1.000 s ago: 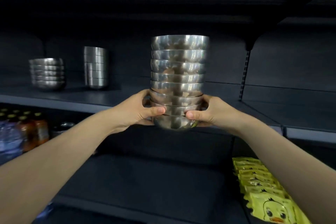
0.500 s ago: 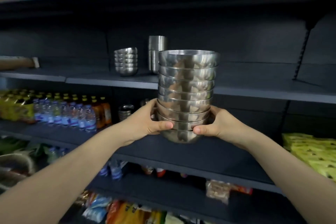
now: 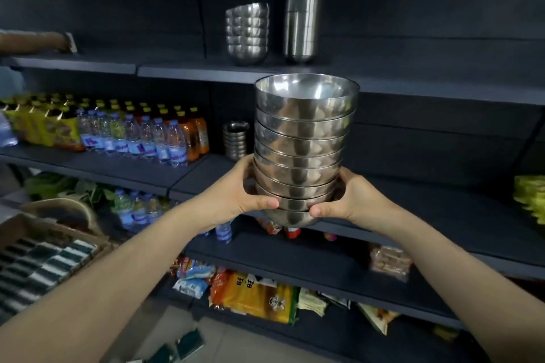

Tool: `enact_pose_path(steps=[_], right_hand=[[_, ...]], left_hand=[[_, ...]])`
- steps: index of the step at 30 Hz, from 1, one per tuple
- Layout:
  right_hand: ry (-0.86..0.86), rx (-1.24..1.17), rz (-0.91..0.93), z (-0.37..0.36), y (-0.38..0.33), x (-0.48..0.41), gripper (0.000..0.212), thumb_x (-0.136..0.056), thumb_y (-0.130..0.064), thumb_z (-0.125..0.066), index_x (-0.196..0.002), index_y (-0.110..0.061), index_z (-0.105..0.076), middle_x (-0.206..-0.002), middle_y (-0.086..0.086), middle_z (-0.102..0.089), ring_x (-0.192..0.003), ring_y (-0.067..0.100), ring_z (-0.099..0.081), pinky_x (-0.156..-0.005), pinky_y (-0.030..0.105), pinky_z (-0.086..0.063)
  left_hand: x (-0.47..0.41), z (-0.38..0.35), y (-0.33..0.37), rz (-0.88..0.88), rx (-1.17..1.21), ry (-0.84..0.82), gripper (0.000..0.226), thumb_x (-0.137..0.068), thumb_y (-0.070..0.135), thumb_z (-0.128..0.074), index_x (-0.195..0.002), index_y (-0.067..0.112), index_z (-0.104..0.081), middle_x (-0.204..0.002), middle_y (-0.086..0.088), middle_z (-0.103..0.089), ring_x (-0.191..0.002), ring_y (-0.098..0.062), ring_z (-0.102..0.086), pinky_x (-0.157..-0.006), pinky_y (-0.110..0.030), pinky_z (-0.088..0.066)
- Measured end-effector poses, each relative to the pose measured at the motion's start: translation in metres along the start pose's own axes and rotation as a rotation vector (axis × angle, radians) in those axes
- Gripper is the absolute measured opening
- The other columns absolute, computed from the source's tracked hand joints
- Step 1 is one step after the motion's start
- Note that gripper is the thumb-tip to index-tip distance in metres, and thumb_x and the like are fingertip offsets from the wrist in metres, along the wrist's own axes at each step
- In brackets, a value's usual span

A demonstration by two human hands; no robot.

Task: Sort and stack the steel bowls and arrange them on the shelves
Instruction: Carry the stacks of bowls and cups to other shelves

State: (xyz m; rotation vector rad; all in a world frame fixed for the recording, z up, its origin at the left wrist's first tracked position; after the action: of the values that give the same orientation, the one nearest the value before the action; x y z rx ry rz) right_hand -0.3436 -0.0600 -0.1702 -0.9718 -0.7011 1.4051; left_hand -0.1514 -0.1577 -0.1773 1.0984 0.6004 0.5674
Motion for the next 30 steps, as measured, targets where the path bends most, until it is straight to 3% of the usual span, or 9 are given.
enact_pose_path(steps=[3,8,15,19,22,30], right_hand=[[-0.013,0.019,-0.016,-0.011,0.027,-0.031,0.081,-0.051,-0.031,-0.091,-0.117,-0.027,-0.045,-0.107,-0.025,-0.058,-0.095,-0.016,-0.055,-0.075,-0.004,-0.039],[0.022,0.025,-0.046,-0.022,0.081,-0.087,0.069,-0.054,-0.014,-0.088,-0.104,-0.035,-0.045,-0.104,-0.024,-0.058,-0.088,-0.026,-0.054,-0.074,-0.004,-0.038],[0.101,0.055,-0.049,-0.025,0.157,-0.150,0.067,-0.058,-0.003,-0.086,-0.097,-0.037,-0.043,-0.097,-0.026,-0.056,-0.081,-0.031,-0.051,-0.070,-0.006,-0.035],[0.115,0.056,-0.056,-0.022,0.199,-0.184,0.068,-0.056,-0.008,-0.086,-0.106,-0.030,-0.045,-0.098,-0.026,-0.057,-0.083,-0.030,-0.052,-0.071,-0.006,-0.035],[0.144,0.054,-0.058,-0.019,0.232,-0.208,0.069,-0.062,-0.001,-0.084,-0.112,-0.025,-0.044,-0.100,-0.026,-0.056,-0.083,-0.030,-0.052,-0.071,-0.006,-0.036],[0.216,0.061,-0.102,-0.010,0.314,-0.274,0.089,-0.049,-0.030,-0.085,-0.127,-0.021,-0.046,-0.117,-0.018,-0.062,-0.107,-0.011,-0.057,-0.091,0.007,-0.043]], left_hand=[[-0.023,0.010,-0.039,0.026,0.012,-0.005,0.118,-0.035,0.060,-0.087,-0.135,0.026,-0.035,-0.133,0.008,-0.052,-0.126,-0.007,-0.049,-0.106,-0.033,-0.042],[-0.081,0.023,-0.106,0.044,0.010,-0.006,0.110,-0.035,0.059,-0.088,-0.129,0.033,-0.037,-0.133,0.009,-0.053,-0.126,-0.008,-0.048,-0.109,-0.042,-0.038],[-0.161,0.023,-0.183,0.032,0.034,-0.083,0.122,-0.036,0.053,-0.090,-0.139,0.024,-0.030,-0.139,0.007,-0.047,-0.131,-0.008,-0.044,-0.111,-0.041,-0.036],[-0.210,0.018,-0.227,0.023,0.067,-0.107,0.113,-0.042,0.036,-0.087,-0.139,0.019,-0.030,-0.139,0.003,-0.047,-0.130,-0.010,-0.044,-0.111,-0.040,-0.037],[-0.248,0.014,-0.258,-0.001,0.091,-0.150,0.123,-0.034,0.046,-0.092,-0.137,0.018,-0.031,-0.138,0.002,-0.048,-0.131,-0.011,-0.044,-0.110,-0.041,-0.038],[-0.343,0.005,-0.323,-0.050,0.096,-0.290,0.129,-0.033,0.049,-0.093,-0.140,0.019,-0.026,-0.142,-0.001,-0.045,-0.131,-0.014,-0.045,-0.111,-0.045,-0.036]])
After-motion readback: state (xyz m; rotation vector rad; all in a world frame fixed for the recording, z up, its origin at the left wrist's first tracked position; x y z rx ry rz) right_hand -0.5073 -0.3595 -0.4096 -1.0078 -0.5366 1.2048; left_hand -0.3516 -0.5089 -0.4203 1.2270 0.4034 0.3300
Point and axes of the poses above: each hand's wrist, its own x-axis away from the middle knuckle, its own z-axis out of the back of the hand, y = z × x, the point moved 3 cm from there along -x, towards the middle knuckle
